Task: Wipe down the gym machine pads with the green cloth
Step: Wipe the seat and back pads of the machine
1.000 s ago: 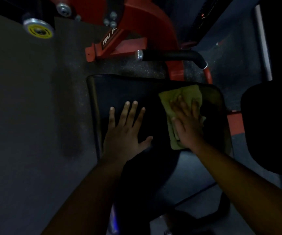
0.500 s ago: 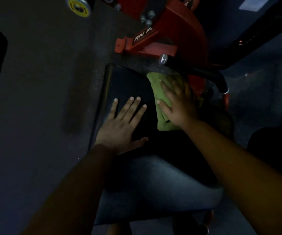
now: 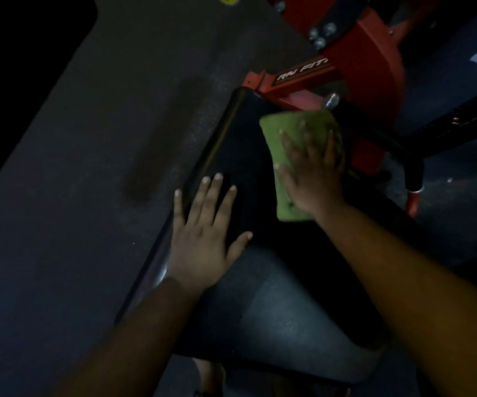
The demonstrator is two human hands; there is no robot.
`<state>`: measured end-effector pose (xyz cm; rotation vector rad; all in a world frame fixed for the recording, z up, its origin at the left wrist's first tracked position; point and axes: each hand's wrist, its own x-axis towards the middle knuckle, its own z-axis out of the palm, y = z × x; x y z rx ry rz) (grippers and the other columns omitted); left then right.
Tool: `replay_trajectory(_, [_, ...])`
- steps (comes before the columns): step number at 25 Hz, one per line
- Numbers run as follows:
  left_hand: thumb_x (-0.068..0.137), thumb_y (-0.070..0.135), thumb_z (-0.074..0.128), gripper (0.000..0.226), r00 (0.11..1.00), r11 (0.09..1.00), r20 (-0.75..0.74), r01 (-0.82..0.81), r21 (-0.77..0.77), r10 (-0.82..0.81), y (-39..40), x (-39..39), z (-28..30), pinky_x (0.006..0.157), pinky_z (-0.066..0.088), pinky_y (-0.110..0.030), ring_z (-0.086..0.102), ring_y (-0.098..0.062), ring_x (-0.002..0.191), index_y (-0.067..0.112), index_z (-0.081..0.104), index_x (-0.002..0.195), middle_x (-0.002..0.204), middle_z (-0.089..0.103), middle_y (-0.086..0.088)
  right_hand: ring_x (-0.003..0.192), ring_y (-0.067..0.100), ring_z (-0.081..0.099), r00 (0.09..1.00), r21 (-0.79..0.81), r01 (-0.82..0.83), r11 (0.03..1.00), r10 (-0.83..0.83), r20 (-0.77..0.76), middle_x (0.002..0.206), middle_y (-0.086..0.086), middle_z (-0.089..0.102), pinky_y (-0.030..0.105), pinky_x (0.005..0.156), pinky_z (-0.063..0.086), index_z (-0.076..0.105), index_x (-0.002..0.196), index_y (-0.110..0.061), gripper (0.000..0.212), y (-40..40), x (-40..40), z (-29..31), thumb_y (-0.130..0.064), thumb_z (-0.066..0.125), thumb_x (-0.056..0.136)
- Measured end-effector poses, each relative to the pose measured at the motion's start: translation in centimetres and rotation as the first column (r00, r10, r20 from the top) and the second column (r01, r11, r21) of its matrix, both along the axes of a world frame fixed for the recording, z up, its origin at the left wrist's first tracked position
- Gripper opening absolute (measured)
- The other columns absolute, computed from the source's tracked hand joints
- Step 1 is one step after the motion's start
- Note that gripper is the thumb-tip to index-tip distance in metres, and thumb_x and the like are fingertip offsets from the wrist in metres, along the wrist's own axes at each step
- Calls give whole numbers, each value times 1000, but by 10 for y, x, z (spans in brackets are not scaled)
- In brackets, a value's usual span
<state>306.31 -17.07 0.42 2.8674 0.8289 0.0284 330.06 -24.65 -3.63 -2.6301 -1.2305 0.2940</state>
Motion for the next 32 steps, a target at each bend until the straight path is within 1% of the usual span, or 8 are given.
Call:
replay_trajectory(3, [95,70,41,86,983,991,-133,-132,-28,127,-20,-53,1,122,5,-64,5,-23,157,18,21,161,170,10,-8,150,49,10,989,-6,145,989,-145,-23,169,-1,13,71,114,19,19,157,-46,64,20,-26,7,-61,31,96])
replay_trajectory(7, [95,75,35,92,957,980,-228,-194,-37,181,-22,-87,1,122,9,-64,5,-24,157,18,13,163,170,7,-8,153,44,4,982,-62,-187,981,185,-24,170,-6,3,70,114,20,10,158,-48,64,-63,-136,18,-61,31,99])
replay_trajectory(11, [94,73,38,94,962,978,-198,-202,-53,188,-23,-87,-6,124,12,-58,4,-26,157,16,10,163,170,4,-11,146,49,19,930,12,-362,932,361,66,169,-4,14,74,110,22,22,156,-48,67,-31,-92,16,-65,38,93])
replay_trajectory(14, [94,74,35,94,962,978,-199,-201,-62,185,-22,-87,-6,125,11,-54,0,-25,158,16,6,163,170,1,-12,148,48,19,954,-40,-247,968,250,167,169,0,14,73,114,17,21,156,-48,70,54,-22,4,-67,27,89])
replay_trajectory(18, [94,75,33,95,960,975,-213,-206,-85,184,-21,-86,-5,125,11,-57,-1,-25,157,17,4,163,170,0,-11,150,47,15,998,11,55,998,-55,1,167,-4,21,67,116,17,41,147,-49,63,110,-20,16,-63,36,86])
replay_trajectory(24, [93,75,39,95,964,961,-157,-237,-144,215,-19,-92,-2,123,11,-62,4,-21,157,18,8,163,171,2,-7,150,43,16,802,-65,-580,812,583,126,164,-7,28,70,113,21,40,148,-47,62,44,-78,32,-63,37,87])
replay_trajectory(29, [95,67,46,86,966,952,-38,-259,-165,257,-19,-125,-4,124,8,-58,12,-20,156,20,18,161,170,10,-5,150,49,12,998,-21,-9,1000,10,56,168,-1,17,71,116,15,29,154,-46,69,63,-65,23,-60,34,87])
replay_trajectory(32, [96,69,35,83,942,902,-57,-334,-273,331,-22,-176,-9,125,13,-54,12,-17,156,20,19,162,169,15,-2,149,50,15,995,10,-69,998,68,72,167,0,22,68,115,21,33,153,-44,66,28,-163,28,-55,40,88])
